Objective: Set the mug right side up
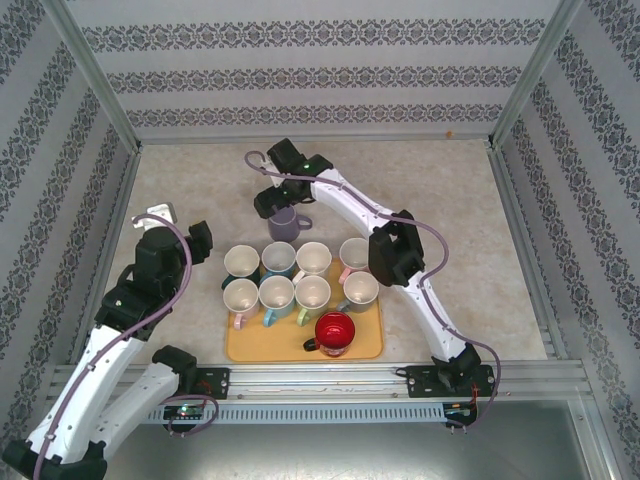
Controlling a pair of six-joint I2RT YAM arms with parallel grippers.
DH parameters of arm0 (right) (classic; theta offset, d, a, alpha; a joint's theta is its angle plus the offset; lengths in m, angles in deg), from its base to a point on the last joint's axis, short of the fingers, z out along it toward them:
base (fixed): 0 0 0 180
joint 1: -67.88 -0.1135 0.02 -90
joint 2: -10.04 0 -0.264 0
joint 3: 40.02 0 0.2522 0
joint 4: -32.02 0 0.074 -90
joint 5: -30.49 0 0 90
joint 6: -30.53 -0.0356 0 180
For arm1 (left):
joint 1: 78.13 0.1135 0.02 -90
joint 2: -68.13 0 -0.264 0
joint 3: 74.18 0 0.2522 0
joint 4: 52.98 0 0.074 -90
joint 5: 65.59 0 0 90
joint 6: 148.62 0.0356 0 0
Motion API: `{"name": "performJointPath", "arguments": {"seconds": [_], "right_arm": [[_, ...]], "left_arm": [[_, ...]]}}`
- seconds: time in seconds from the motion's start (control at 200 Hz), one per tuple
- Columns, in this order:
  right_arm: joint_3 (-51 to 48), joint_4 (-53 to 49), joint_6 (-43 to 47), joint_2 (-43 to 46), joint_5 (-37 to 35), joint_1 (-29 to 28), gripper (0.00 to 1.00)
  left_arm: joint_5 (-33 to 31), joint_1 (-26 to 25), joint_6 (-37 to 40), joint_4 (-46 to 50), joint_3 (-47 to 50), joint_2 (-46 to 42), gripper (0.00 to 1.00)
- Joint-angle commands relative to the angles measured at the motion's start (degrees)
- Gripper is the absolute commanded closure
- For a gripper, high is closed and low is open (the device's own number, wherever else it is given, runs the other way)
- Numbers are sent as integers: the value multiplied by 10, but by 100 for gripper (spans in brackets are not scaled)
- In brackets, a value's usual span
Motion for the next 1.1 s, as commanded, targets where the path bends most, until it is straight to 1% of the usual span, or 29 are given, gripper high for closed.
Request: {"name": "performJointPath", "arguments": {"seconds": [0.0, 0.075, 0.13, 0.255, 0.485, 0.929, 1.094], "right_arm": [[51, -74, 61, 7, 46, -14, 2], [104, -125, 81, -22, 32, -15, 2], [117, -140, 90, -32, 14, -17, 2], [101, -141, 102, -27, -18, -16, 2], [98, -151, 109, -35, -36, -15, 2], [91, -151, 106, -74, -37, -12, 2], [91, -146, 105, -78, -39, -11, 10]], "left_arm": [[19, 1, 11, -25, 6, 1, 20], [25, 1, 11, -26, 6, 5, 20], [28, 1, 11, -26, 6, 6, 20], [33, 1, 12, -26, 6, 9, 20], [42, 2, 13, -27, 6, 15, 20], [46, 2, 13, -27, 6, 18, 20], [46, 2, 14, -27, 5, 20, 20]]}}
